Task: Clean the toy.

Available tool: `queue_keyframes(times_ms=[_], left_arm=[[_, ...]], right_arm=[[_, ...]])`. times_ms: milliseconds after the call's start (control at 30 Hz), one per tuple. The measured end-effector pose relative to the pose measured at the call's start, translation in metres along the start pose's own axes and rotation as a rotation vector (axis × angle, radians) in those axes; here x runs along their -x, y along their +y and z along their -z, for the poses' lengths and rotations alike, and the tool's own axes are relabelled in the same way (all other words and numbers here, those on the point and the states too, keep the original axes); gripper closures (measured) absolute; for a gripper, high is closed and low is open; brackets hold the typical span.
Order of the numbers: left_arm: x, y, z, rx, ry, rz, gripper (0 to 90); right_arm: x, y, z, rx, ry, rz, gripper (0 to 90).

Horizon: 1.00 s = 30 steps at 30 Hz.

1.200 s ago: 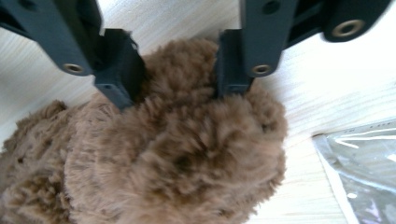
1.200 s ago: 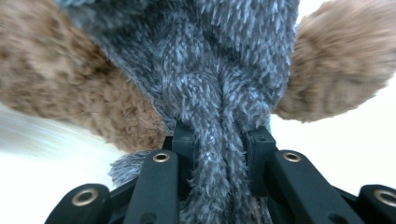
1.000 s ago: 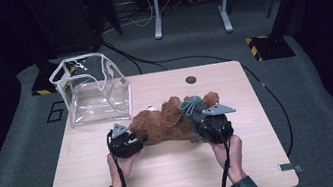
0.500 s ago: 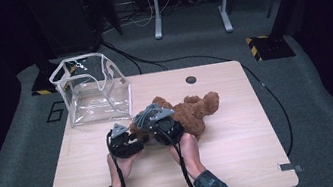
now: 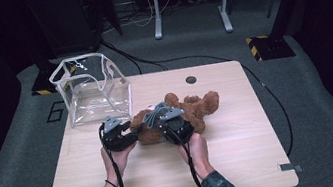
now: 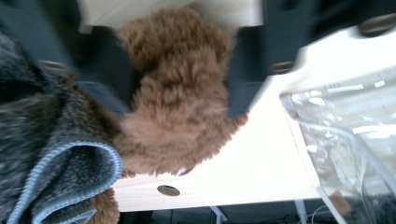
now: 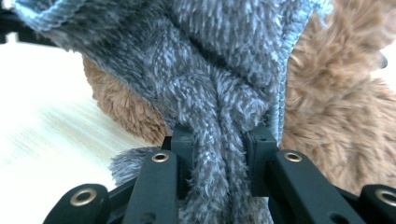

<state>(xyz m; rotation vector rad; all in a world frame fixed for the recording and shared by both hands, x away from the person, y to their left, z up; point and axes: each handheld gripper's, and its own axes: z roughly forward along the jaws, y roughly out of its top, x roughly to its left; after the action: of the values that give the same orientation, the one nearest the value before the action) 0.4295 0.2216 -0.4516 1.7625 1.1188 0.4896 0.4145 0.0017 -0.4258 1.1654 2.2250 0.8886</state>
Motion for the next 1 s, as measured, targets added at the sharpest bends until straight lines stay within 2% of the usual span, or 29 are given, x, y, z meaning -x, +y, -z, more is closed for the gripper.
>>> queue_keyframes(times_ms=[33,100,133,200,267,367,500,600,700,767,800,900,933,967,1000], left_arm=[[-0.001,0.002,-0.002,-0.007,-0.009,-0.004,63.7],[-0.004,0.004,-0.005,-0.024,-0.019,-0.006,74.5],[-0.005,0.004,-0.006,-0.031,-0.022,-0.005,78.1],[-0.007,0.004,-0.008,-0.039,-0.032,0.005,81.9],[-0.008,0.005,-0.009,-0.041,-0.041,0.018,83.5],[-0.009,0.007,-0.009,-0.053,-0.049,0.04,84.4],[-0.008,0.007,-0.008,-0.051,-0.054,0.058,84.5],[-0.007,0.006,-0.007,-0.051,-0.056,0.069,84.5],[-0.006,0.006,-0.007,-0.049,-0.055,0.069,84.4],[-0.006,0.006,-0.007,-0.047,-0.052,0.072,84.4],[-0.006,0.006,-0.007,-0.049,-0.05,0.072,84.4],[-0.007,0.006,-0.007,-0.045,-0.048,0.076,84.4],[-0.007,0.006,-0.008,-0.045,-0.046,0.071,84.4],[-0.007,0.006,-0.008,-0.042,-0.044,0.07,84.4],[-0.007,0.006,-0.009,-0.042,-0.046,0.073,84.4]], right_arm=[[-0.001,0.001,0.001,0.002,0.004,-0.024,70.8],[-0.002,0.006,0.002,0.021,0.012,-0.015,70.7],[-0.004,0.008,0.002,0.027,0.016,-0.005,70.6],[-0.007,0.011,-0.004,0.026,0.023,-0.018,70.6],[-0.009,0.011,-0.014,0.005,0.04,-0.044,70.7],[-0.014,0.006,-0.024,-0.004,0.06,-0.052,71.2],[-0.027,-0.009,-0.029,-0.03,0.082,-0.008,71.6],[-0.034,-0.019,-0.037,-0.074,0.107,0.006,71.6],[-0.041,-0.019,-0.04,-0.078,0.122,0.016,71.4],[-0.045,-0.017,-0.041,-0.083,0.154,0.019,71.3],[-0.046,-0.017,-0.043,-0.083,0.148,0.039,71.4],[-0.04,-0.019,-0.04,-0.101,0.139,0.018,71.6],[-0.036,-0.02,-0.038,-0.096,0.123,0.03,71.6],[-0.028,-0.022,-0.033,-0.09,0.096,0.03,71.7],[-0.02,-0.025,-0.029,-0.094,0.087,0.009,71.7]])
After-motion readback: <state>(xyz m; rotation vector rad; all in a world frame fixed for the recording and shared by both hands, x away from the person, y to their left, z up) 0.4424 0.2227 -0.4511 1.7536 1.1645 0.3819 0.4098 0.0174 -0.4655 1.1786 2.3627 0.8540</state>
